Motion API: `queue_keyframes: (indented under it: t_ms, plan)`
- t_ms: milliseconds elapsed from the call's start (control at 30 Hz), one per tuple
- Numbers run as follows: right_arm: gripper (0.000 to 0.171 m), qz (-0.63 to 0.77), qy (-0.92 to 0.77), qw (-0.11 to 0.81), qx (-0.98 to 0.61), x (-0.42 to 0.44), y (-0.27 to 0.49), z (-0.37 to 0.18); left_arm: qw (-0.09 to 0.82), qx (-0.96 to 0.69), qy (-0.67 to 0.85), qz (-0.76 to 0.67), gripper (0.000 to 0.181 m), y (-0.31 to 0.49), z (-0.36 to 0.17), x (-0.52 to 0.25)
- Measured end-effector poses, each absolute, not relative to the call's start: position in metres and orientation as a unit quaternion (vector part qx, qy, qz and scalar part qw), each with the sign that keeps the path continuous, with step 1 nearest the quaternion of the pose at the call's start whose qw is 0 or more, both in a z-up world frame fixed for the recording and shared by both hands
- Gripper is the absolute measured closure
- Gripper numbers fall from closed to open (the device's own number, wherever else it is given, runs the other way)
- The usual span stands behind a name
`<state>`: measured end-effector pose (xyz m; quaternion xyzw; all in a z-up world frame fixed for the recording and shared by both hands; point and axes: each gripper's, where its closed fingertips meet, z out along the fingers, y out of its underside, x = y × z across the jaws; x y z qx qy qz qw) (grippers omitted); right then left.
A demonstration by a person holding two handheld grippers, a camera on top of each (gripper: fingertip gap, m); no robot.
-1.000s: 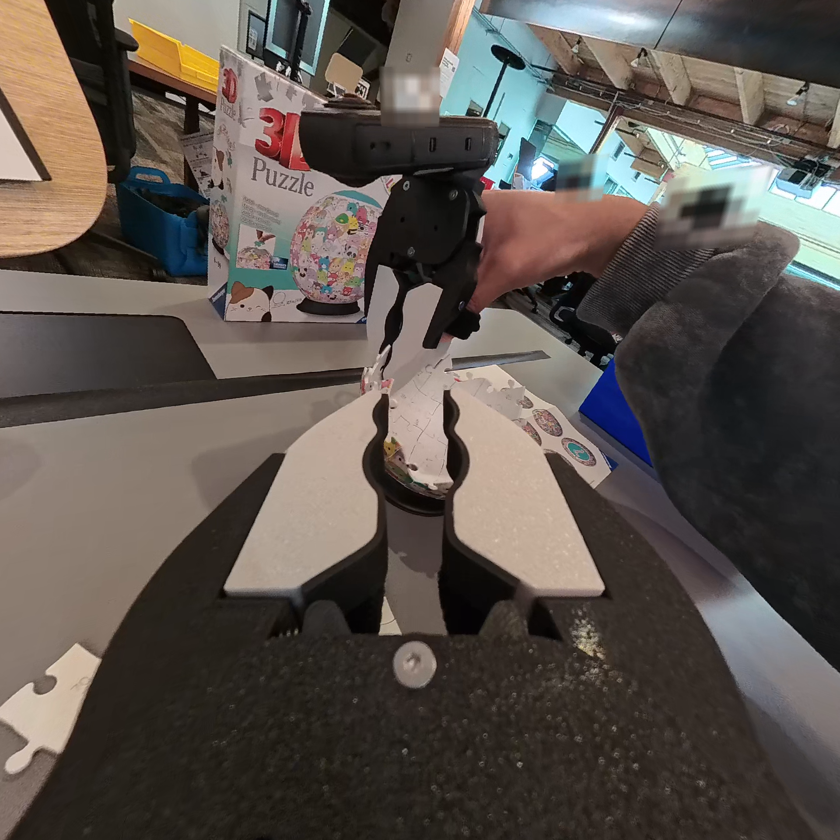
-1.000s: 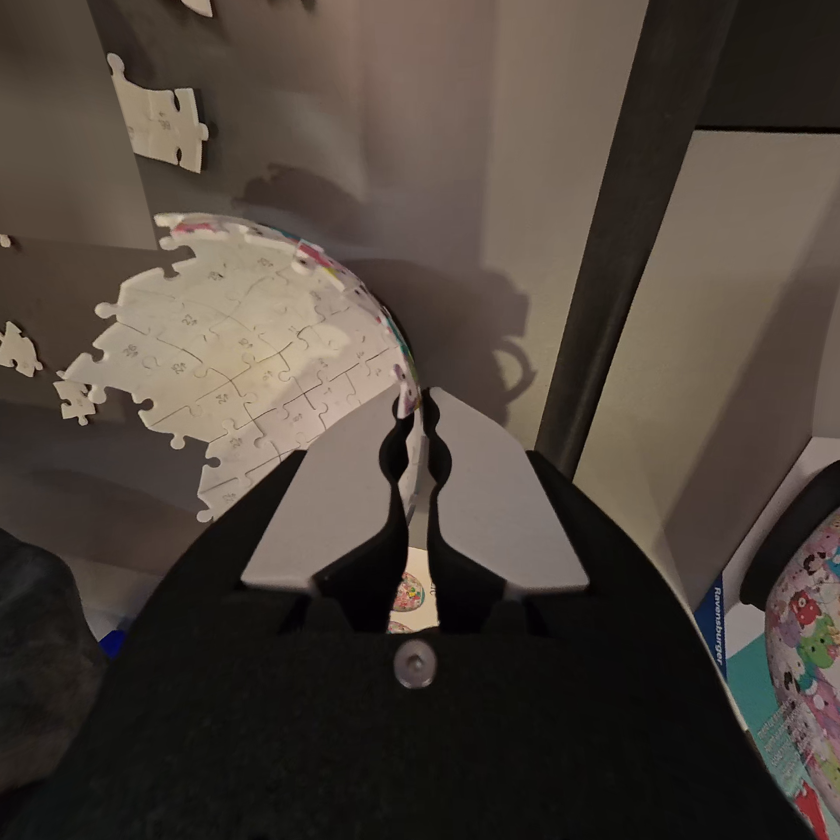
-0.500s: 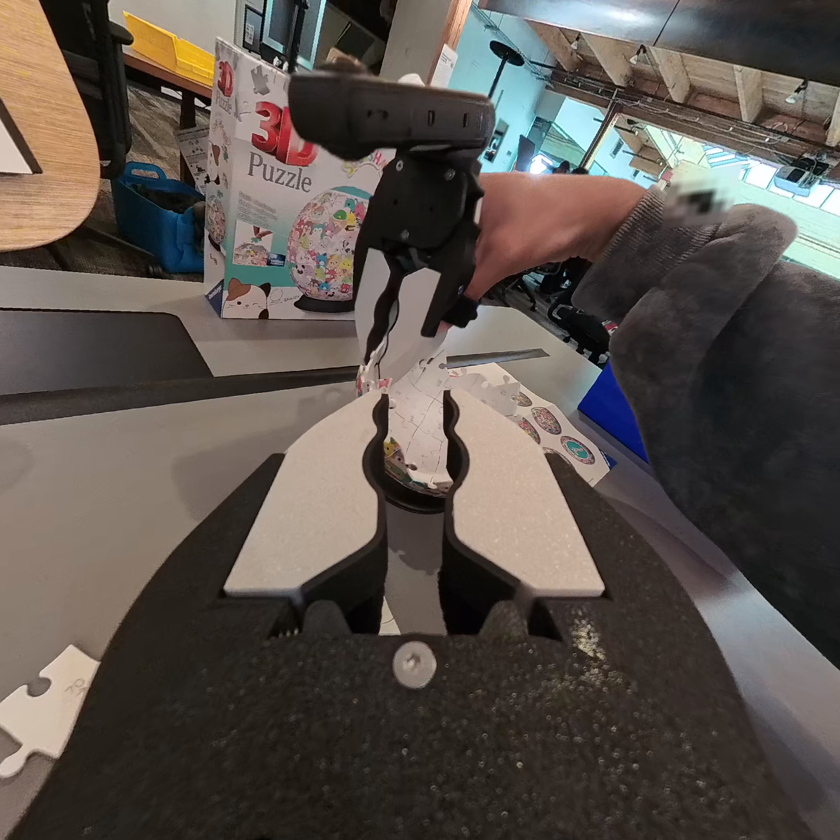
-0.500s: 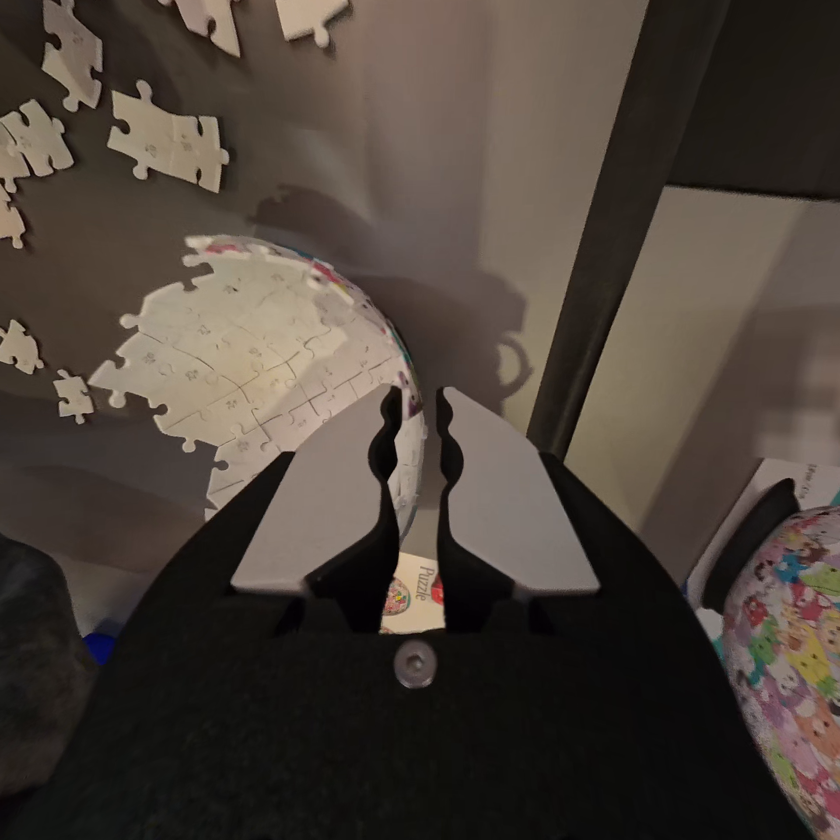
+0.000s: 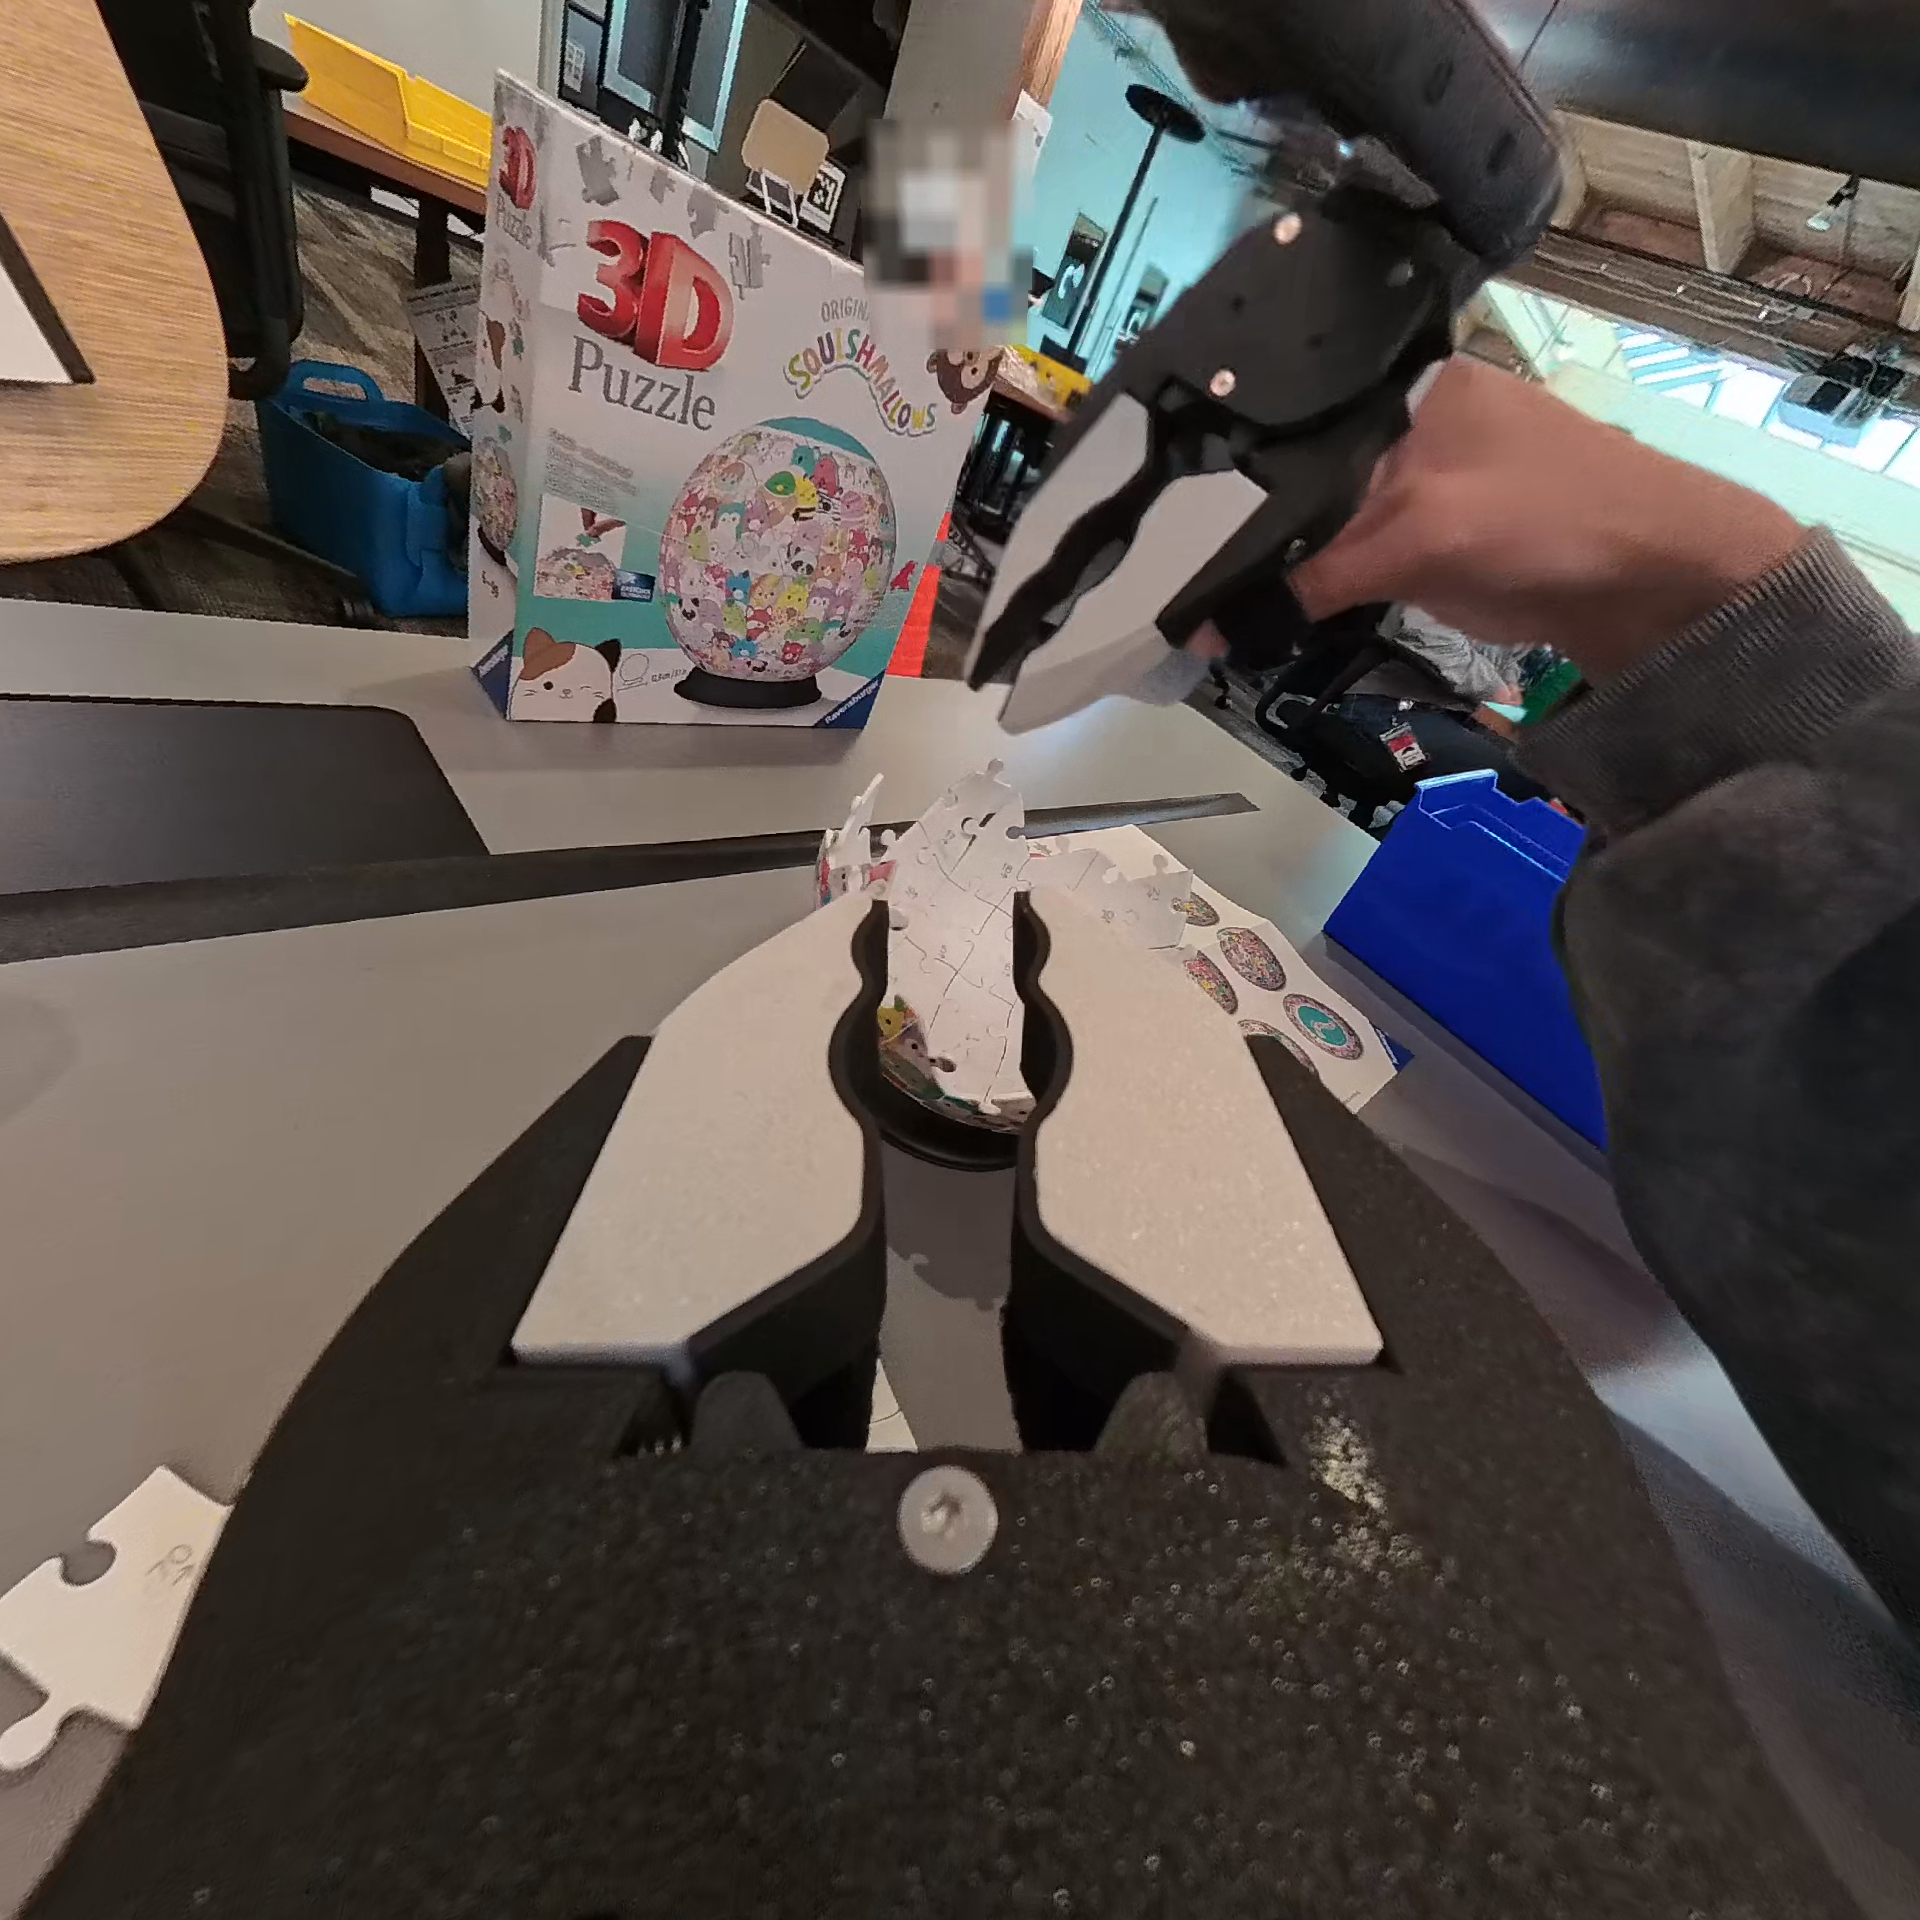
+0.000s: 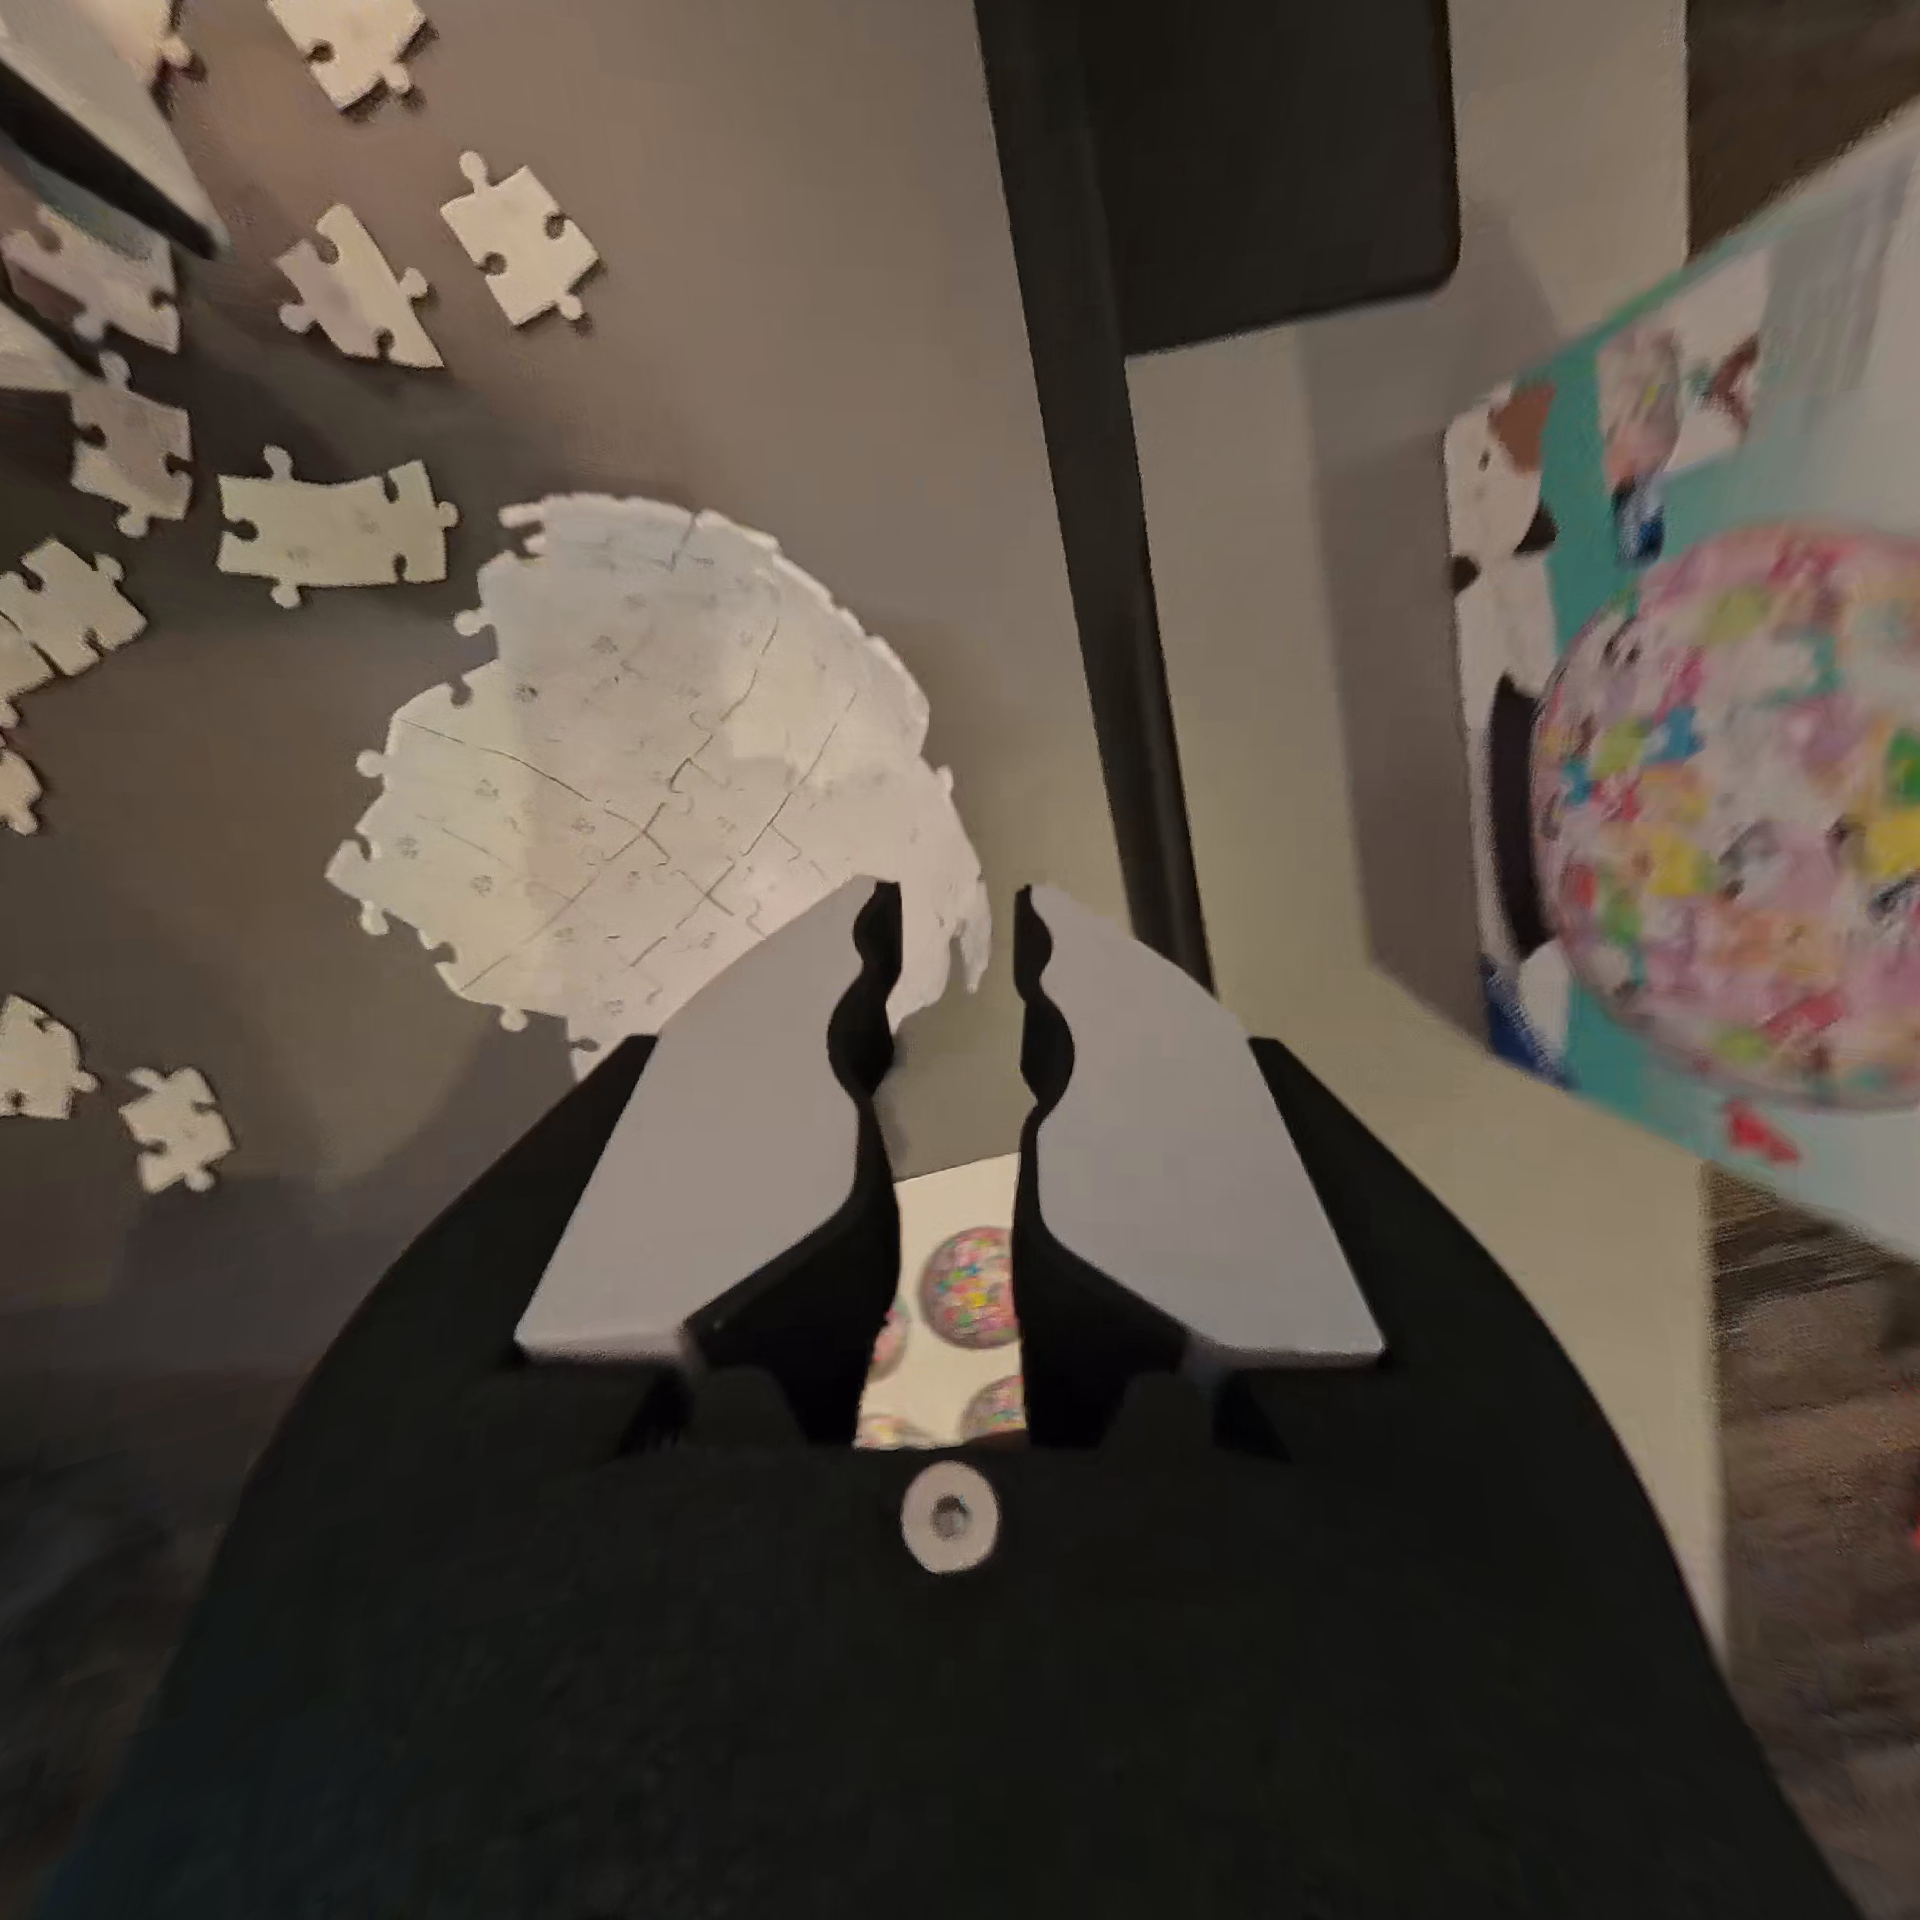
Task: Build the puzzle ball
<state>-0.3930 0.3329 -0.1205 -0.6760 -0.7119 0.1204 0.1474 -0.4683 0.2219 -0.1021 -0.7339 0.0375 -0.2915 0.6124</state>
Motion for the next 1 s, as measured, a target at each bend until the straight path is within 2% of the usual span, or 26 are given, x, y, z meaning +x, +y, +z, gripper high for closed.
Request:
queue_keyframes:
  t_ms: [167,1000]
  plan:
    - [0.156,0.149,-0.649,0.150,-0.731,-0.378,0.331,-0.136,0.610,-0.736,0.042,-0.290,0.159,0.222,-0.104,-0.465]
    - [0.166,0.132,-0.659,0.131,-0.729,-0.371,0.332,-0.158,0.610,-0.737,0.044,-0.289,0.159,0.223,-0.104,-0.465]
